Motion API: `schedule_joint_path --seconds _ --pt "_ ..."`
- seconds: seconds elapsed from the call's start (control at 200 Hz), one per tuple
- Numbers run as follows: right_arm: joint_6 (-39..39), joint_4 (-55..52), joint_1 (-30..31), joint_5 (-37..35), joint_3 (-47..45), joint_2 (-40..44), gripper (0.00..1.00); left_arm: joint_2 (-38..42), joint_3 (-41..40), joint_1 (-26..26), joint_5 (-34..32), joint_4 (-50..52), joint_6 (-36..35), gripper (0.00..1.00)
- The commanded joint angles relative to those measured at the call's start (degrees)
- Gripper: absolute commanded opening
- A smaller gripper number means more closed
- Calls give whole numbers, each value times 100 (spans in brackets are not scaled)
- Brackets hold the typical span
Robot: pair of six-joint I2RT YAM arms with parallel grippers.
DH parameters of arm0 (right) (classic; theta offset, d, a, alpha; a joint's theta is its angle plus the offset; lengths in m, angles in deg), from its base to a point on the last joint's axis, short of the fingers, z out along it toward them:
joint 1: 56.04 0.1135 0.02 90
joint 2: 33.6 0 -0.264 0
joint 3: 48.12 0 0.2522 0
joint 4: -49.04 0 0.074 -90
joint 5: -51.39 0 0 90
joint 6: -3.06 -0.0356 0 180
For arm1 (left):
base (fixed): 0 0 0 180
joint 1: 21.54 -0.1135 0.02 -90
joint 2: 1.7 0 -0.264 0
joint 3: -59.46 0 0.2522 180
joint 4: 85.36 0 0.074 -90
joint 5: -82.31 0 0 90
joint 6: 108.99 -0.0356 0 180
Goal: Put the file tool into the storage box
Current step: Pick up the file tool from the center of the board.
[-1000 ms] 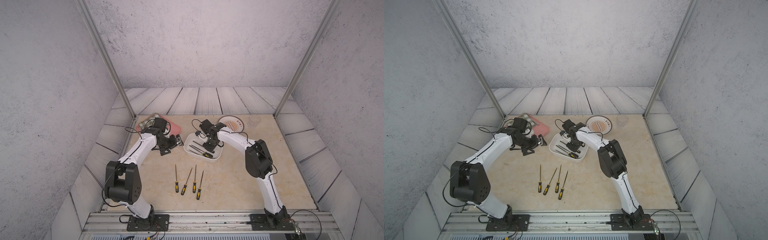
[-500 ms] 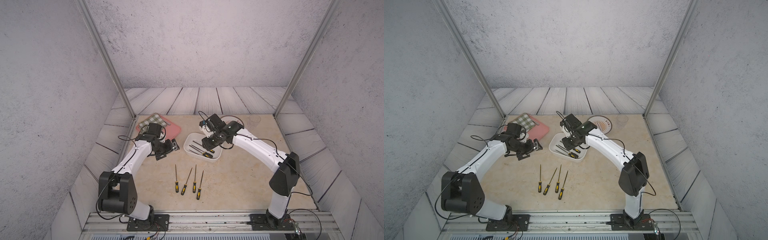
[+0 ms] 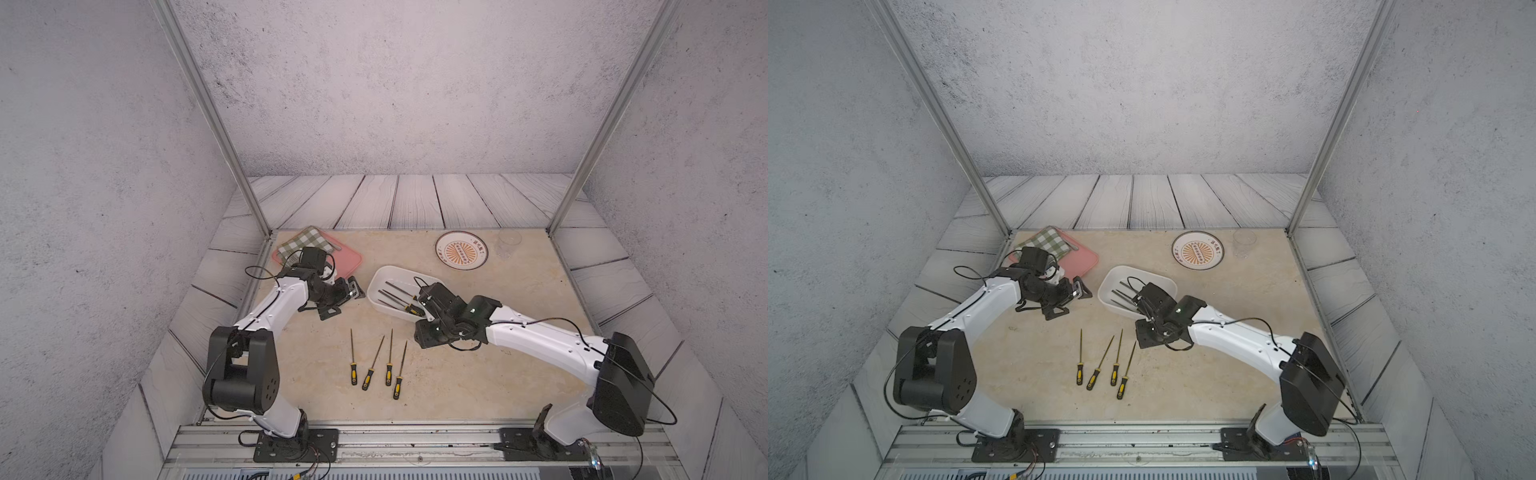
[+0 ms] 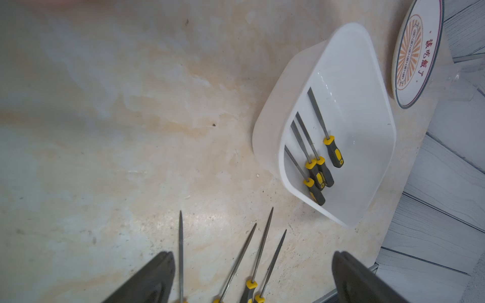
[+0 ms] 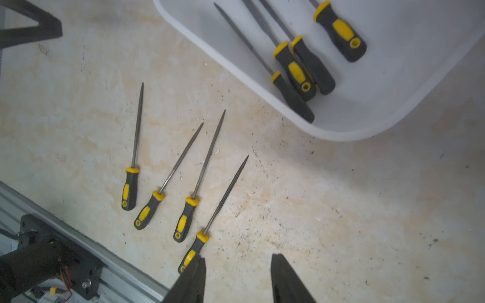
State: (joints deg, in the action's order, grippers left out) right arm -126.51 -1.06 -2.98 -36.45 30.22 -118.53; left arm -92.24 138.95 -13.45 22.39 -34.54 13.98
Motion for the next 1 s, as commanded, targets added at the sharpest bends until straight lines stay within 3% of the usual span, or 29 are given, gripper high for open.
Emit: schedule_joint_path --seconds 0.0,0.365,0.736,0.991 --pt "-403 323 72 218 -441 320 46 8 45 -14 112 -66 115 100" --pt "-719 779 323 684 -844 206 48 270 -482 -9 -2 -87 46 100" --pt "-677 538 913 785 -148 -815 49 173 -433 43 -249 -152 -69 100" --pt "-694 -387 1094 437 594 -1437 49 219 -475 49 -294 -166 -14 100"
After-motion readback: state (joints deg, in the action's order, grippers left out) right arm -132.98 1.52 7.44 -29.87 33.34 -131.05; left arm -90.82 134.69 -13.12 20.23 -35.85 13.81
